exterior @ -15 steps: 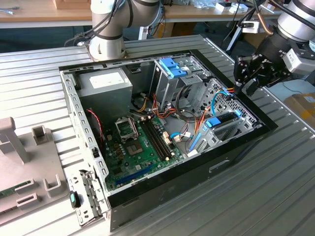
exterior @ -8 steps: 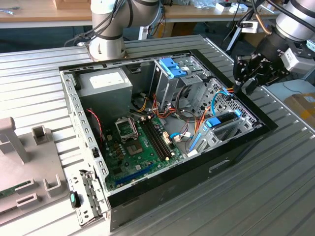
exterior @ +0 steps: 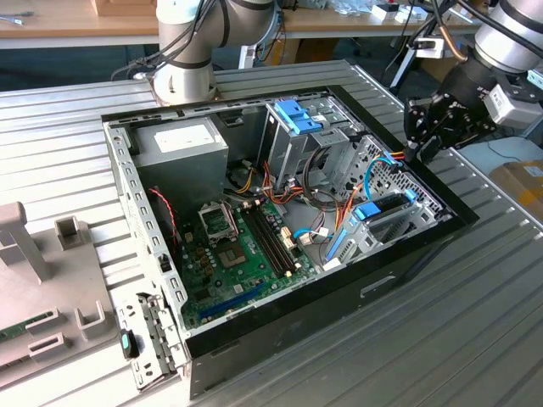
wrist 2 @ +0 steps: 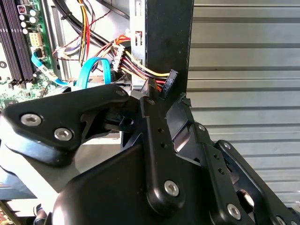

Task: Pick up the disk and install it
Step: 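Insert the first disk wire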

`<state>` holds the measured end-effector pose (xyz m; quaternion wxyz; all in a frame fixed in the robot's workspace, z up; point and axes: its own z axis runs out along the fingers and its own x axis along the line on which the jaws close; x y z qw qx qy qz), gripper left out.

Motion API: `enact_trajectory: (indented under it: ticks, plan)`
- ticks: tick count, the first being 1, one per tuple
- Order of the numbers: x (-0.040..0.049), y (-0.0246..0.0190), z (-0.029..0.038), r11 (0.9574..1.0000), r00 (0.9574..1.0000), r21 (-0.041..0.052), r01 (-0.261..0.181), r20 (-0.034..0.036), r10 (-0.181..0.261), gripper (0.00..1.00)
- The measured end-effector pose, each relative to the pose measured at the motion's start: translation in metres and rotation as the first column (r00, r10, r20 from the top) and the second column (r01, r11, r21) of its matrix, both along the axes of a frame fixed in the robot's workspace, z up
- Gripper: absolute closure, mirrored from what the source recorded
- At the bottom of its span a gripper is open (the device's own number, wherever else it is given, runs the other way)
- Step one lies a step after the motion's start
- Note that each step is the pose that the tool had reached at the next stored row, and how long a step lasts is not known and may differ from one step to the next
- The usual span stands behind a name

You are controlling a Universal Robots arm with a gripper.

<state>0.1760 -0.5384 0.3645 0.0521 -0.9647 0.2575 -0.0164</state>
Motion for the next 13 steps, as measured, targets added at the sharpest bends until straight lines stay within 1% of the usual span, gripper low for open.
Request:
enact_trajectory:
  ticks: [2,3,6,8,13]
  plan:
    - [0.0,0.0,-0.0001,1.0,1.0,0.0,0.0,0.0,0.0,0.66]
    - [0.0,0.0,-0.0001,1.0,1.0,0.0,0.0,0.0,0.0,0.73]
    - [0.0,0.0,0.0015,1.0,1.0,0.0001,0.0,0.0,0.0,0.73]
    - [-0.002,0.0,0.0016,1.0,1.0,0.0004,0.0,0.0001,0.0,0.73]
    - [-0.002,0.0,0.0016,1.0,1.0,0.0004,0.0,0.0001,0.0,0.73]
